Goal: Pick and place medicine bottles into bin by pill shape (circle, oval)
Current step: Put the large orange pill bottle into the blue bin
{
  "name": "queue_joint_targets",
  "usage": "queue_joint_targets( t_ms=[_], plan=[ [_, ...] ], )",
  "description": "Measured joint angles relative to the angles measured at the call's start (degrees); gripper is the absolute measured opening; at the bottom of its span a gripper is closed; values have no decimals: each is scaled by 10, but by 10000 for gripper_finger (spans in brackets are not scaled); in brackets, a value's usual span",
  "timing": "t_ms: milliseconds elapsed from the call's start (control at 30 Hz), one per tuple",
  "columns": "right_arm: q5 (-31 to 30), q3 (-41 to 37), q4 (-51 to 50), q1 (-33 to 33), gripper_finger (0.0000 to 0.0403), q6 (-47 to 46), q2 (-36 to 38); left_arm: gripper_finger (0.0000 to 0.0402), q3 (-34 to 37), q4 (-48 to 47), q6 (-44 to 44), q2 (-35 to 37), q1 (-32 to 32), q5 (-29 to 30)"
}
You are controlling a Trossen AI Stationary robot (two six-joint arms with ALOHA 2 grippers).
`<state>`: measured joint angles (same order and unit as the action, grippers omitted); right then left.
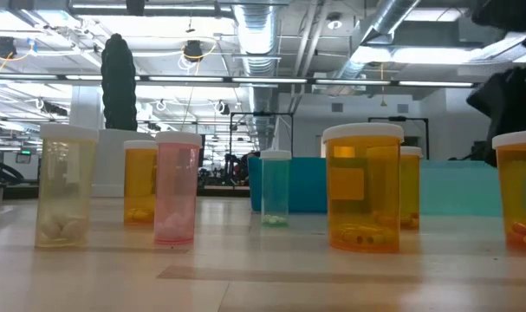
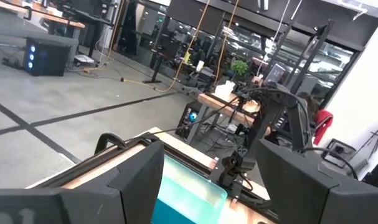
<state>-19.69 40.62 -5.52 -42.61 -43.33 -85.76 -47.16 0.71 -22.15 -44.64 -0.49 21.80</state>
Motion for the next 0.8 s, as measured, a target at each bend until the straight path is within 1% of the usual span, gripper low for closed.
queue_joint_targets(
  t_ms=[133,333,633,800],
  plan=[
    [1,0,-1,0,322,-1,-17,247,0,0,-2,0,0,0],
    [0,0,0,0,316,-1,-17,247,0,0,-9,0,0,0],
    [2,0,4,4,275,0,-26,247,0,-1,-9,0,0,0],
    [2,0,14,10,245,-5,-18,247,0,-1,-9,0,0,0]
  ],
)
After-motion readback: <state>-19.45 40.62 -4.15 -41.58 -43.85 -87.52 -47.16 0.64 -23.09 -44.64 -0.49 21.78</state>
